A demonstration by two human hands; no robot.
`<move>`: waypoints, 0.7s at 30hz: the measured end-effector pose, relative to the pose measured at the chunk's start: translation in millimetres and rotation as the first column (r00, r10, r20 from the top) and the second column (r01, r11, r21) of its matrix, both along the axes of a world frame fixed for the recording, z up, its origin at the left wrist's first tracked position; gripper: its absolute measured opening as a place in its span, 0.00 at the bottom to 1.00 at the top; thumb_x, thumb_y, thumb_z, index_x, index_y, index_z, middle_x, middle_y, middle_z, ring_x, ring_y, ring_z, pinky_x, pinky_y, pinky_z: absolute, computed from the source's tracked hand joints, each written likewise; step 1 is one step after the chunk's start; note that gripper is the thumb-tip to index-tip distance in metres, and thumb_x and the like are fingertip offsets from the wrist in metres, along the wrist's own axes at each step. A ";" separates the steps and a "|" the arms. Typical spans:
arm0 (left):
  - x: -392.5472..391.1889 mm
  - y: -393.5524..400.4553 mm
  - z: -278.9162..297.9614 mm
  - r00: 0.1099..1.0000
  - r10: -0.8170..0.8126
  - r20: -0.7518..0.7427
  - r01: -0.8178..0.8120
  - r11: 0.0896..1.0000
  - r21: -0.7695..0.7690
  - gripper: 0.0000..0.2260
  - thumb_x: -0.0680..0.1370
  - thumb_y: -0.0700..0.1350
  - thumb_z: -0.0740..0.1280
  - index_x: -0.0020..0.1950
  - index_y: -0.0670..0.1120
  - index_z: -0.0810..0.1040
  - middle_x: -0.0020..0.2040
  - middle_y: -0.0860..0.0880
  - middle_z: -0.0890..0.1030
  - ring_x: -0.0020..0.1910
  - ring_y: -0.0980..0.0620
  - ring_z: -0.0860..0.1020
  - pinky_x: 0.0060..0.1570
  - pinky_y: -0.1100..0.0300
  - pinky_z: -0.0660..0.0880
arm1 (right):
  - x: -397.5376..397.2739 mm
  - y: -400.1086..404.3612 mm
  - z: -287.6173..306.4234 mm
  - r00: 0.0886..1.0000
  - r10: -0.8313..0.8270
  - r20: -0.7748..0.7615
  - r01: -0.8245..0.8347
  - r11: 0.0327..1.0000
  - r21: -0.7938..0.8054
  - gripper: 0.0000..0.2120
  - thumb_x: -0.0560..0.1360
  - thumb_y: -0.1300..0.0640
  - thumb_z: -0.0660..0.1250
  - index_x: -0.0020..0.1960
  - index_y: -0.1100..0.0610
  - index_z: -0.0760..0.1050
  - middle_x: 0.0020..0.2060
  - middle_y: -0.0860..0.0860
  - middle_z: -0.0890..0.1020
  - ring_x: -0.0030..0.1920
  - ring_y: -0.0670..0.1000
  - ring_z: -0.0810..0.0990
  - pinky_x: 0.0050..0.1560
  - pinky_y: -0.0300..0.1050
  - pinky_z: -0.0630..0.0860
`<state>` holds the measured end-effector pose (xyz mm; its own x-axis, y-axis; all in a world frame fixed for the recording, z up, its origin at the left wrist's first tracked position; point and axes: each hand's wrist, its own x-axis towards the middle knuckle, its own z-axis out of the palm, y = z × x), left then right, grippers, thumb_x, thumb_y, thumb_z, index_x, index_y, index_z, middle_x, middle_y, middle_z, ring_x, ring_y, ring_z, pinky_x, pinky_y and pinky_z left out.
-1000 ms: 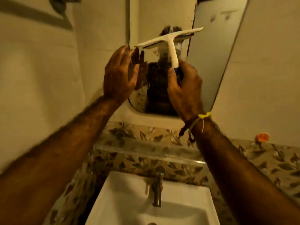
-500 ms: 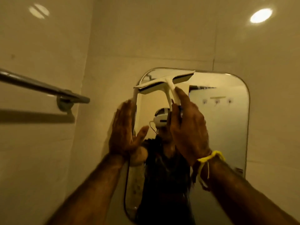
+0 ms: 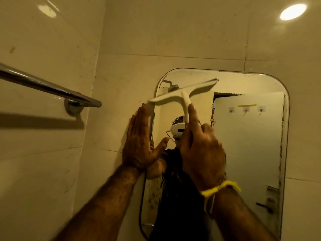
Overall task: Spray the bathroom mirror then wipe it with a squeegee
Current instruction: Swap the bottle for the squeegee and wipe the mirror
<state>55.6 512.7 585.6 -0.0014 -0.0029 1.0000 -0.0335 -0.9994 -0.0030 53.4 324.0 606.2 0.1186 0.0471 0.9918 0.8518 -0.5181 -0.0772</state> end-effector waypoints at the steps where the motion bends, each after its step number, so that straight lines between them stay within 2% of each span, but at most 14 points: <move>1: 0.4 -0.2 -0.4 1.000 0.007 0.000 -0.007 1.000 0.001 0.45 0.75 0.63 0.64 0.81 0.40 0.49 0.82 0.42 0.54 0.81 0.43 0.54 0.77 0.41 0.55 | -1.7 -2.4 -7.3 1.000 -0.001 -0.011 0.001 1.000 -0.023 0.28 0.80 0.57 0.63 0.78 0.52 0.58 0.40 0.58 0.78 0.30 0.51 0.74 0.29 0.47 0.80; 5: 1.9 0.1 -1.2 0.999 0.045 -0.015 -0.045 0.999 -0.009 0.47 0.75 0.66 0.65 0.82 0.40 0.49 0.83 0.44 0.52 0.82 0.47 0.52 0.78 0.42 0.53 | -7.2 0.9 40.6 0.997 -0.047 0.055 0.048 0.999 -0.013 0.27 0.80 0.56 0.60 0.78 0.49 0.56 0.31 0.51 0.73 0.26 0.47 0.70 0.25 0.40 0.72; 8: 1.1 -0.7 -0.4 0.998 0.066 -0.016 -0.066 0.998 -0.013 0.49 0.74 0.68 0.65 0.82 0.38 0.50 0.83 0.44 0.52 0.82 0.47 0.51 0.78 0.43 0.53 | -9.4 5.8 79.6 0.999 -0.040 0.011 0.039 0.999 0.025 0.27 0.80 0.57 0.59 0.77 0.49 0.57 0.32 0.52 0.76 0.28 0.51 0.76 0.29 0.45 0.78; 12: 0.4 -1.3 -0.1 0.995 0.089 -0.038 -0.090 0.996 -0.026 0.49 0.74 0.70 0.63 0.82 0.40 0.51 0.83 0.44 0.52 0.82 0.48 0.50 0.79 0.43 0.52 | -13.5 -7.8 27.1 0.999 -0.049 -0.004 0.049 0.997 -0.051 0.28 0.81 0.55 0.59 0.78 0.48 0.54 0.33 0.53 0.75 0.28 0.50 0.73 0.29 0.45 0.78; 15: 2.5 -0.3 -0.4 0.993 0.108 -0.039 -0.108 0.994 -0.002 0.47 0.74 0.70 0.62 0.81 0.39 0.53 0.82 0.44 0.53 0.82 0.46 0.50 0.77 0.41 0.53 | -15.4 -20.0 -3.0 0.998 -0.057 -0.009 0.056 0.992 -0.113 0.29 0.80 0.55 0.62 0.78 0.49 0.55 0.34 0.54 0.75 0.28 0.48 0.70 0.29 0.43 0.77; 18: 4.8 0.9 -0.7 0.991 0.134 -0.029 -0.134 0.991 -0.002 0.47 0.74 0.69 0.63 0.81 0.39 0.53 0.82 0.43 0.54 0.82 0.46 0.50 0.78 0.43 0.52 | -13.1 -15.0 39.5 0.994 -0.099 0.040 0.101 0.993 -0.056 0.27 0.80 0.56 0.60 0.77 0.48 0.57 0.32 0.51 0.76 0.26 0.47 0.72 0.26 0.41 0.74; 21: 4.0 0.4 0.0 0.984 0.176 -0.006 -0.176 0.984 0.032 0.46 0.75 0.68 0.65 0.80 0.38 0.57 0.81 0.40 0.56 0.81 0.43 0.53 0.79 0.43 0.52 | -11.4 -11.2 87.2 0.995 -0.100 -0.005 0.100 0.995 -0.022 0.26 0.80 0.57 0.60 0.76 0.48 0.59 0.38 0.53 0.82 0.31 0.49 0.74 0.30 0.39 0.69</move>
